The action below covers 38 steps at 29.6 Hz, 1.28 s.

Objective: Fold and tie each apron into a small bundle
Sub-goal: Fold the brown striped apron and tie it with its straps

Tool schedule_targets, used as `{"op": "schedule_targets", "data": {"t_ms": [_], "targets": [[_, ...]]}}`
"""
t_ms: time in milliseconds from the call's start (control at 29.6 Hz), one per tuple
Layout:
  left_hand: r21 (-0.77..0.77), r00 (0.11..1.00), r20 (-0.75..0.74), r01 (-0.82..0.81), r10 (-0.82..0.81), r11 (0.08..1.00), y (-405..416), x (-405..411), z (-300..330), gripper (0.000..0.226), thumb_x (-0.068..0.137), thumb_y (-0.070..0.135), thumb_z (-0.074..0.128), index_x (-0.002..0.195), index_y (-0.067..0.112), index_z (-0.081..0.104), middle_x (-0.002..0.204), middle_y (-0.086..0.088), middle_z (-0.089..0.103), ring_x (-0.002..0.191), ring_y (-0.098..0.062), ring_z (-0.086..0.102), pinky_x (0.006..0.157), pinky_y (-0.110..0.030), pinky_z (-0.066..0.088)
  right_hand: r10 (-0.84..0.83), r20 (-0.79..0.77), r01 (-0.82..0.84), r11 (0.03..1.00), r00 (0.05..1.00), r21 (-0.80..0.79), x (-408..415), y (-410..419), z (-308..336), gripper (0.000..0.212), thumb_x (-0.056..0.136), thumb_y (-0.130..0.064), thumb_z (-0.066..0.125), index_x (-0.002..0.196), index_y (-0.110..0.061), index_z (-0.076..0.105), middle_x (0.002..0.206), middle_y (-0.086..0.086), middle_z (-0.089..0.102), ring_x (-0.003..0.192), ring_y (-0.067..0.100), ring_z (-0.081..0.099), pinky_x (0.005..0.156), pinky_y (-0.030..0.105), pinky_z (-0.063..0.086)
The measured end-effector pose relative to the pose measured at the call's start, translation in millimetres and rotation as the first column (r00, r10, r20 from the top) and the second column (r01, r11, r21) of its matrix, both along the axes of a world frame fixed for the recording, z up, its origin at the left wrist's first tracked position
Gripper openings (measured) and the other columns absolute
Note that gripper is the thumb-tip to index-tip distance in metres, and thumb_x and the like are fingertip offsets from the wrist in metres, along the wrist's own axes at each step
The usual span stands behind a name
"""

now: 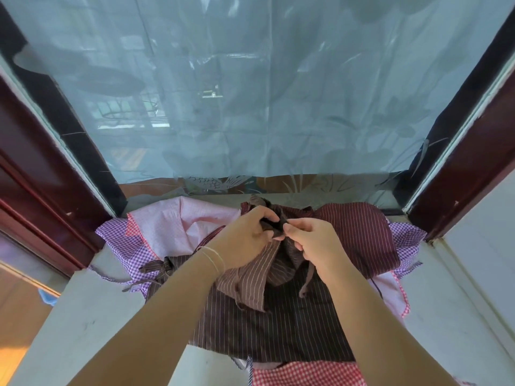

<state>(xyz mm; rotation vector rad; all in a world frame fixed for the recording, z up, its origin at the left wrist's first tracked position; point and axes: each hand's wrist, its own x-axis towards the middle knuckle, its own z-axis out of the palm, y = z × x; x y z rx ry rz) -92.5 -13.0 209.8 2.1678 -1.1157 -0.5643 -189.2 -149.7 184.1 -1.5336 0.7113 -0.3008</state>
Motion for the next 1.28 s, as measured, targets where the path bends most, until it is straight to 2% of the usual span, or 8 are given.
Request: {"op": "schedule_targets", "data": {"t_ms": [101, 270, 405, 608, 945, 1047, 1148, 1283], "targets": [[0.160, 0.975, 0.159, 0.130, -0.155, 0.979, 1.0, 0.4, 13.0, 0.038, 0.097, 0.004, 0.040, 0.131, 0.022, 0.045, 0.096, 0.008, 0.062, 0.049, 0.010, 0.049, 0.044, -0.010, 0.039, -0.009, 0.027, 0.009, 1.000, 1.000, -0.007, -5.3, -3.0, 10.3, 0.005, 0.090, -0.012, 0.064, 0.093, -0.015, 0.067, 0.055, -0.002, 0.055, 0.041, 0.001, 0.042, 0.039, 0.011, 0.030], [0.044, 0.972, 0.212, 0.093, -0.100, 0.995, -8.6, -0.3, 19.9, 0.020, 0.095, 0.012, 0.049, 0.104, 0.025, 0.060, 0.086, 0.005, 0.069, 0.066, -0.011, 0.061, 0.060, -0.023, 0.047, -0.010, 0.078, 0.010, 1.000, 0.997, 0.000, -11.3, 0.8, 20.4, 0.005, 0.089, -0.013, 0.066, 0.091, -0.011, 0.070, 0.058, -0.007, 0.066, 0.048, 0.006, 0.052, 0.040, 0.008, 0.034], [0.050, 0.854, 0.504, 0.123, -0.132, 0.991, -18.2, 0.7, 24.1, 0.018, 0.095, 0.026, 0.049, 0.100, 0.024, 0.066, 0.083, 0.006, 0.068, 0.077, -0.015, 0.063, 0.070, -0.031, 0.049, -0.023, 0.152, 0.009, 0.995, 0.988, 0.095, -19.3, -1.4, 29.4, 0.010, 0.091, -0.010, 0.062, 0.099, -0.008, 0.066, 0.078, 0.005, 0.074, 0.063, 0.007, 0.070, 0.041, 0.011, 0.041], [-0.197, 0.681, 0.732, 0.215, -0.003, 0.957, -30.3, -3.0, 18.0, 0.026, 0.077, 0.037, 0.054, 0.077, 0.023, 0.076, 0.084, 0.001, 0.057, 0.080, -0.024, 0.052, 0.065, -0.033, 0.045, -0.013, 0.215, -0.033, 0.977, 0.977, 0.210, -28.5, -0.7, 29.8, 0.007, 0.095, -0.008, 0.056, 0.097, -0.004, 0.061, 0.079, 0.010, 0.072, 0.068, 0.019, 0.071, 0.059, 0.022, 0.055], [-0.202, 0.881, 0.460, 0.231, -0.116, 0.952, -39.2, -0.1, 29.6, 0.019, 0.075, 0.024, 0.078, 0.075, 0.022, 0.058, 0.121, 0.013, 0.062, 0.117, -0.002, 0.046, 0.102, -0.026, 0.035, 0.139, 0.205, -0.139, 0.990, 0.969, -0.018, -39.2, -6.0, 42.6, 0.009, 0.098, -0.011, 0.050, 0.093, -0.007, 0.057, 0.078, 0.004, 0.065, 0.064, 0.011, 0.064, 0.068, 0.030, 0.058], [-0.186, 0.942, 0.326, 0.146, -0.079, 0.972, -37.4, -1.7, 42.5, 0.019, 0.077, 0.028, 0.076, 0.076, 0.026, 0.057, 0.089, 0.010, 0.068, 0.088, -0.011, 0.062, 0.083, -0.035, 0.050, 0.235, 0.204, -0.218, 0.971, 0.950, -0.102, -43.8, -16.6, 55.8, 0.012, 0.093, -0.019, 0.058, 0.095, -0.007, 0.060, 0.086, 0.006, 0.071, 0.069, 0.014, 0.069, 0.071, 0.024, 0.056], [-0.218, 0.931, 0.364, 0.106, -0.019, 0.970, -37.3, -1.1, 49.1, 0.017, 0.077, 0.027, 0.076, 0.073, 0.027, 0.060, 0.072, 0.015, 0.063, 0.069, -0.002, 0.059, 0.069, -0.025, 0.051, 0.301, 0.074, -0.261, 0.907, 0.951, -0.329, -43.0, -21.0, 62.4, 0.031, 0.079, -0.039, 0.071, 0.101, -0.019, 0.062, 0.095, -0.002, 0.072, 0.085, 0.011, 0.069, 0.082, 0.026, 0.055], [-0.299, 0.948, 0.318, 0.112, -0.012, 0.948, -33.6, 0.5, 51.4, 0.019, 0.076, 0.029, 0.078, 0.074, 0.029, 0.059, 0.068, 0.016, 0.061, 0.065, 0.003, 0.054, 0.062, -0.012, 0.043, 0.340, -0.002, -0.302, 0.833, 0.940, -0.464, -42.0, -24.1, 78.2, 0.012, 0.091, -0.019, 0.063, 0.102, -0.022, 0.062, 0.085, -0.008, 0.070, 0.073, 0.005, 0.068, 0.078, 0.021, 0.054]]}}
